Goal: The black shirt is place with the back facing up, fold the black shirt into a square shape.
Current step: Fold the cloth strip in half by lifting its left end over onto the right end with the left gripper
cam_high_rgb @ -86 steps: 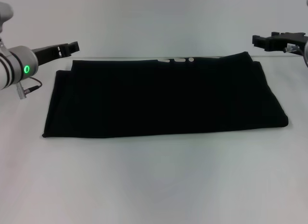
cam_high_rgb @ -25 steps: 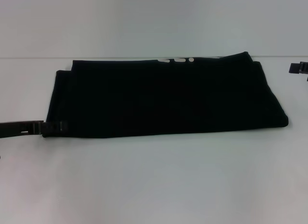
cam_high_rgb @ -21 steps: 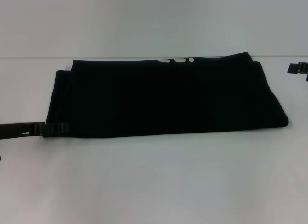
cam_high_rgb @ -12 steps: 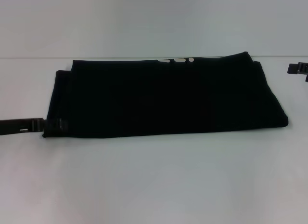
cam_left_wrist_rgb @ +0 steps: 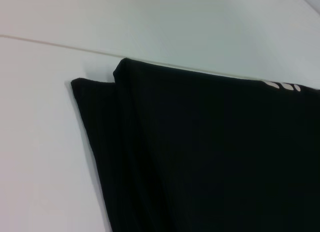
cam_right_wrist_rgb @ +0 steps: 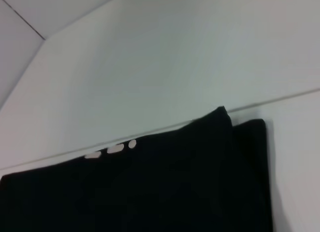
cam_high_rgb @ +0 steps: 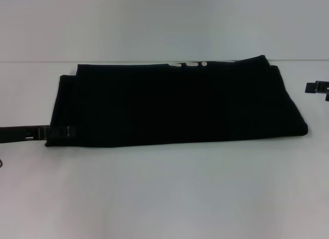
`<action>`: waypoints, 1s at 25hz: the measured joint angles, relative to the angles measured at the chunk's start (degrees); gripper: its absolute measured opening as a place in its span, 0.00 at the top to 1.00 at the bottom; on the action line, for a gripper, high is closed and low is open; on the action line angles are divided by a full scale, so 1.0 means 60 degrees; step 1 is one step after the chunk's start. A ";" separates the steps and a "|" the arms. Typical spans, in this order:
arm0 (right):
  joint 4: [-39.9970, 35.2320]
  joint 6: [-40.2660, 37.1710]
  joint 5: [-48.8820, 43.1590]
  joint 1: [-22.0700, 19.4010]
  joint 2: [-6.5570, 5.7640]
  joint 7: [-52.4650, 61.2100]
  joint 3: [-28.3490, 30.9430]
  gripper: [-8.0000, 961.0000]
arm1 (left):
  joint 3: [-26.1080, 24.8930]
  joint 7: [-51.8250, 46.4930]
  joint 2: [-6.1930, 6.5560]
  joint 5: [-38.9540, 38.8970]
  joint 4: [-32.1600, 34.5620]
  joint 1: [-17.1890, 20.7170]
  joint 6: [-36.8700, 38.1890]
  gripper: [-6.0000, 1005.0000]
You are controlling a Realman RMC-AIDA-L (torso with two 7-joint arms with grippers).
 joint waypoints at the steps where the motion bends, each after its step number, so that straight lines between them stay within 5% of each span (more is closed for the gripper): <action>1: 0.0003 0.0024 -0.0036 0.0005 0.0017 -0.0004 0.0001 0.05 | 0.0000 0.0000 0.0000 0.0000 0.0000 0.0000 0.0000 0.10; 18: 0.0007 0.0077 -0.0062 0.0049 0.0039 0.0034 0.0001 0.05 | 0.0865 -0.0219 -0.0082 0.0374 -0.0120 -0.0077 -0.0575 0.10; 25: 0.0007 0.0045 -0.0062 0.0036 0.0039 0.0026 0.0001 0.05 | 0.0805 -0.0301 -0.0057 0.0455 -0.0102 -0.0108 -0.0739 0.26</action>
